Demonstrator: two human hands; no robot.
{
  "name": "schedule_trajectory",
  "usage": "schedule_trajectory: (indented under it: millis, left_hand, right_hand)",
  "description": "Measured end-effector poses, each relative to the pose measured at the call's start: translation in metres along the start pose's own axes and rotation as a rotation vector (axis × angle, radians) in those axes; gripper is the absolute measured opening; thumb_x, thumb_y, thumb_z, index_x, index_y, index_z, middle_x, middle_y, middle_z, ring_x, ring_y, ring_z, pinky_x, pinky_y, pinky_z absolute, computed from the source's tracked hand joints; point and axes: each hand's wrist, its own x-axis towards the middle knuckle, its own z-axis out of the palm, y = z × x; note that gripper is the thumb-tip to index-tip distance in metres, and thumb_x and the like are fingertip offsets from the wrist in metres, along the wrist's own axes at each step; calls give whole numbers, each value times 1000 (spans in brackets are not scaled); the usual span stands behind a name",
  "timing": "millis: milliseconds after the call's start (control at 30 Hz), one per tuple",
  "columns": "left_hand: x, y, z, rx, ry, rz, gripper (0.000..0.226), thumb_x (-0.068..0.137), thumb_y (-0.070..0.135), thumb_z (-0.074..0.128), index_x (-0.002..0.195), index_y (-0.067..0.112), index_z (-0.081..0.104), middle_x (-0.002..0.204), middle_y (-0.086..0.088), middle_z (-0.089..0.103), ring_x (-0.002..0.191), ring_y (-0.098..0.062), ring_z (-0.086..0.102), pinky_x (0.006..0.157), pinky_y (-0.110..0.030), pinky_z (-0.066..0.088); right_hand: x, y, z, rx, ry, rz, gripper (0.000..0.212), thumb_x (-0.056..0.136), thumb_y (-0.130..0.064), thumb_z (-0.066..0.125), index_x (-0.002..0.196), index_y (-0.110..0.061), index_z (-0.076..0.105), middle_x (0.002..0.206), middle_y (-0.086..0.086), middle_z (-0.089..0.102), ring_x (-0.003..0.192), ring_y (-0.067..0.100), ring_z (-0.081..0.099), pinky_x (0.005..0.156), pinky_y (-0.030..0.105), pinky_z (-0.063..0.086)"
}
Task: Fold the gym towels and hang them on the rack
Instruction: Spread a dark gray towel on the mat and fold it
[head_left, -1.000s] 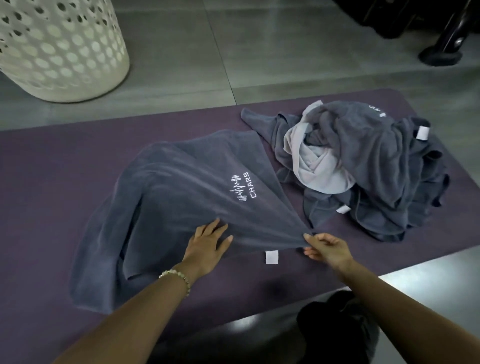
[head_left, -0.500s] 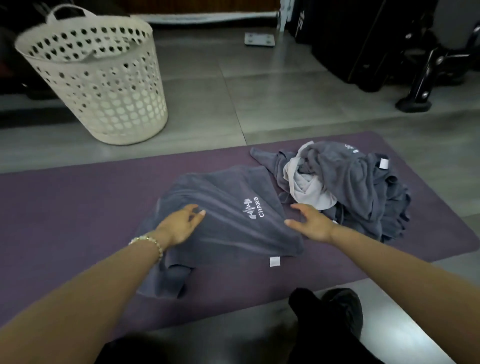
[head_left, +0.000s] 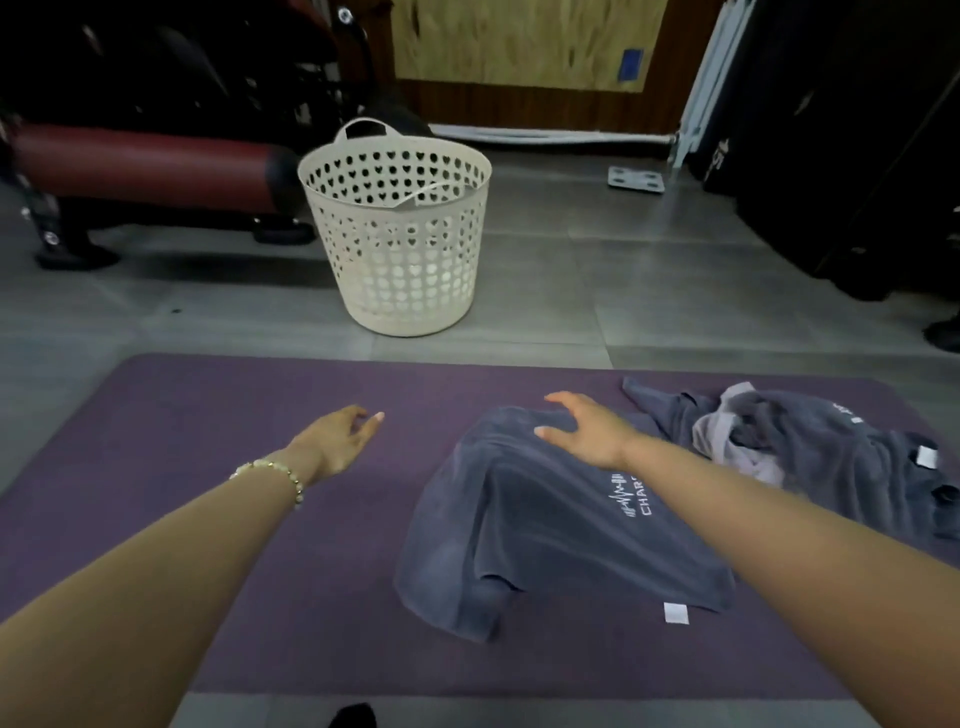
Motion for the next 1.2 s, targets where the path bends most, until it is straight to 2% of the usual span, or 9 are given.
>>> schedule_trajectory:
  millis: [200,433,567,733,867,933,1033,1133,1200]
  left_hand:
    - [59,-41,67,-53,-117,-97,56,100,45,32,140,7,42,143,-10,47,132,-25,43,108,-30,30]
    - [106,-39,165,-209,-324,-130,52,103,40,24,133,5,49,138,-10,51,125,-20,47,102,-26,33]
    - [119,-43,190,-398,-266,-245,51,99,44,39,120,1,58,120,-11,62,110,-24,58,87,-24,43]
    - [125,-47,193,-725,-286,-313,44,95,45,50,105,5,68,105,-8,72,94,-16,68,73,-19,55]
    - [128,-29,188,-913,-155,-209,30,99,30,46,92,4,59,89,-6,68,79,-8,64,67,-14,50]
    - [132,-18,171,-759,48,-61,29,99,29,46,74,13,44,68,3,49,62,-7,46,60,-17,41]
    - [130,-1,130,-439,244,308,26,98,27,47,77,15,41,65,6,41,57,-4,38,59,-19,35]
    - [115,8,111,-126,45,590,15,96,26,54,95,11,57,73,5,54,61,3,49,64,-12,39]
    - [103,9,120,1,-301,488,26,93,37,57,98,12,62,83,-2,65,71,-6,58,73,-19,46]
  right_hand:
    - [79,16,83,125,-148,36,67,93,-46,53,149,-20,26,155,-1,26,140,17,31,113,31,27]
    - [133,55,162,331,-266,136,48,96,-45,48,141,-30,39,148,-1,37,131,16,43,105,28,35]
    - [137,53,188,589,-338,277,40,97,-50,41,133,-33,45,131,-5,50,113,13,51,89,29,47]
    - [136,56,193,639,-374,206,30,97,-51,38,121,-38,50,122,-19,50,118,2,45,110,32,37]
    - [138,66,186,749,-336,178,37,95,-59,35,114,-39,60,125,-18,55,120,3,48,108,30,38]
    - [139,64,179,781,-134,100,31,96,-53,40,101,-31,61,112,-14,61,110,3,53,100,16,39]
    - [138,53,153,766,237,0,9,99,-30,46,97,-27,54,110,-2,54,92,-8,51,85,3,38]
    - [137,53,131,693,284,-158,26,99,-30,43,124,-30,51,135,-8,41,116,-16,39,99,0,24]
    - [135,58,130,473,222,-215,30,100,-32,40,126,-35,54,140,-16,35,133,-3,24,112,16,14]
